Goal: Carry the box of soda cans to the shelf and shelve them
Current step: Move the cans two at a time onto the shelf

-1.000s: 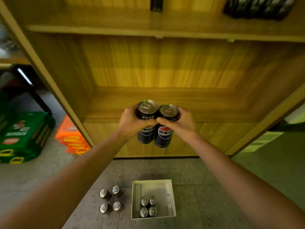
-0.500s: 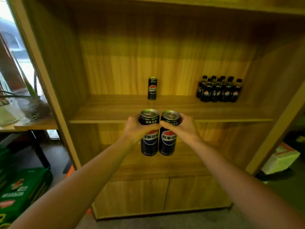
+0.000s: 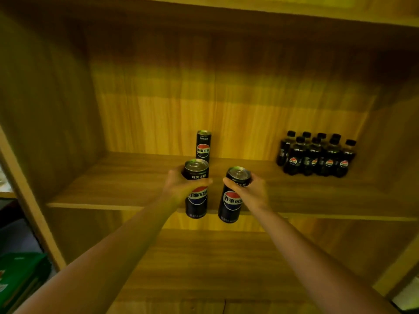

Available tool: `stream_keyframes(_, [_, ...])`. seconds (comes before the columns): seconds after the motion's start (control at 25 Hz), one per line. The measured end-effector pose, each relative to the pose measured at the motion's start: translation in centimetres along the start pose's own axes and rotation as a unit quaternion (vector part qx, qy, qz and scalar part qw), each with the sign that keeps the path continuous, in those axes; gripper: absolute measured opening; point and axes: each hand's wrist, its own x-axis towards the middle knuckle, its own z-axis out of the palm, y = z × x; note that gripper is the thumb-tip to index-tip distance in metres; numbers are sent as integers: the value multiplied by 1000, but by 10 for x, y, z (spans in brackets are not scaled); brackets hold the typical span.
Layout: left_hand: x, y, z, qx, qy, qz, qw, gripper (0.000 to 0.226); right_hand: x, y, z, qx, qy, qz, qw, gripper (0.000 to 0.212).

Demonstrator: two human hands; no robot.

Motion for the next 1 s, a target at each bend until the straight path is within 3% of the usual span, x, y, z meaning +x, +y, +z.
stream_keyframes(0.28, [88,-6,17,10,-7,-7,1000,61,95,3,29,0,-28,-56,998,53])
stream_keyframes(0.56, [163,-24,25,6,-1,-31,999,59,162,26,48,-31,-13,-40,999,52])
stream_keyframes(0.88, [205,-26,30,7,-28,-8,1000,56,196,30,71,-40,-22,-54,998,53])
stream_keyframes(1.0, [210,-29,32,-13,-38,8,999,67,197,28,82,-13,-19,-60,998,54])
